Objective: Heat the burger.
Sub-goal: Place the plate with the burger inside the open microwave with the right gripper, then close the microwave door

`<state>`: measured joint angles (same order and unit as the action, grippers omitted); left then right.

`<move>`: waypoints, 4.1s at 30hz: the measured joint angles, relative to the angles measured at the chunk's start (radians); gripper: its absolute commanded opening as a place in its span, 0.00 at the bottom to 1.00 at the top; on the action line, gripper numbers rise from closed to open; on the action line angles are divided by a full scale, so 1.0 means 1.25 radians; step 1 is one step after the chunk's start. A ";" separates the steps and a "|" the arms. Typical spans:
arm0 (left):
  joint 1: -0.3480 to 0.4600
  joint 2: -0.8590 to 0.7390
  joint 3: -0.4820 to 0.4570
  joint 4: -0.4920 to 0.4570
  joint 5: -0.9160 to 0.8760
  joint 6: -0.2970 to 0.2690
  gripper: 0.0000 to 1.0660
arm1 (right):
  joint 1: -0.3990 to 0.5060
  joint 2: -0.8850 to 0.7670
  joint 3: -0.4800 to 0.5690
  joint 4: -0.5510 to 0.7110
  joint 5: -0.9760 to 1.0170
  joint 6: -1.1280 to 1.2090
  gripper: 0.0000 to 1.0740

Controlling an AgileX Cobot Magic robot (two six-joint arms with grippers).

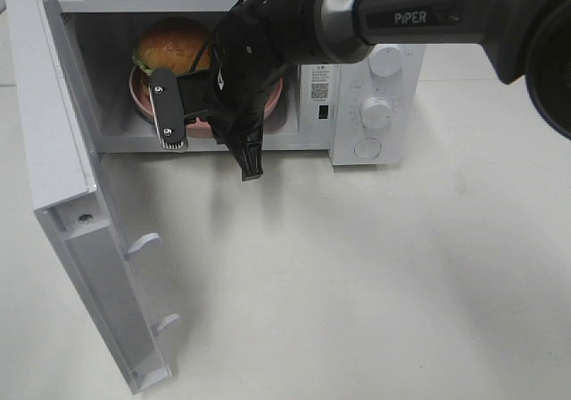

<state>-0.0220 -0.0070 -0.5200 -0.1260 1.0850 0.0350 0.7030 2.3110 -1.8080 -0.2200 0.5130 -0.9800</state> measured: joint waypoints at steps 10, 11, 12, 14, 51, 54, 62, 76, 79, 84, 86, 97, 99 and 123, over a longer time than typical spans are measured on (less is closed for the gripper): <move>0.000 0.000 0.000 0.000 0.000 0.000 0.92 | -0.030 0.036 -0.057 -0.016 0.001 0.018 0.00; 0.000 0.000 0.000 0.000 0.000 0.000 0.92 | -0.030 0.036 -0.057 -0.016 0.001 0.018 0.00; 0.000 0.000 0.000 0.000 0.000 0.000 0.92 | -0.034 0.037 -0.059 -0.022 0.001 0.018 0.00; 0.000 0.000 0.000 0.000 0.000 0.000 0.92 | -0.034 0.038 -0.059 -0.025 -0.003 0.018 0.00; 0.000 0.000 0.000 0.000 0.000 0.000 0.92 | -0.034 0.080 -0.098 -0.022 -0.094 0.016 0.39; 0.000 0.000 0.000 0.000 0.000 0.000 0.92 | -0.033 0.080 -0.098 -0.022 -0.090 0.016 0.40; 0.000 0.000 0.000 0.000 0.000 0.000 0.92 | -0.030 0.044 -0.041 -0.022 -0.089 0.016 0.52; 0.000 0.000 0.000 0.000 0.000 0.000 0.92 | -0.030 -0.082 0.139 -0.005 -0.173 0.017 0.77; 0.000 0.000 0.000 0.000 0.000 0.000 0.92 | -0.030 -0.114 0.182 -0.005 -0.184 0.017 0.76; 0.000 0.000 0.000 0.000 0.000 0.000 0.92 | -0.030 -0.164 0.262 -0.005 -0.194 0.017 0.75; 0.000 0.000 0.000 0.000 0.000 0.000 0.92 | -0.030 -0.202 0.313 -0.005 -0.209 0.017 0.75; 0.000 0.000 0.000 0.000 0.000 0.000 0.92 | -0.030 -0.339 0.476 -0.005 -0.226 0.082 0.73; 0.000 0.000 0.000 0.000 0.000 0.000 0.92 | -0.030 -0.362 0.501 -0.005 -0.227 0.102 0.73; 0.000 0.000 0.000 0.000 0.000 0.000 0.92 | -0.030 -0.689 0.706 -0.004 -0.053 0.576 0.71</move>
<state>-0.0220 -0.0070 -0.5200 -0.1260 1.0850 0.0350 0.6660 1.4500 -0.9250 -0.2250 0.4470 -0.2600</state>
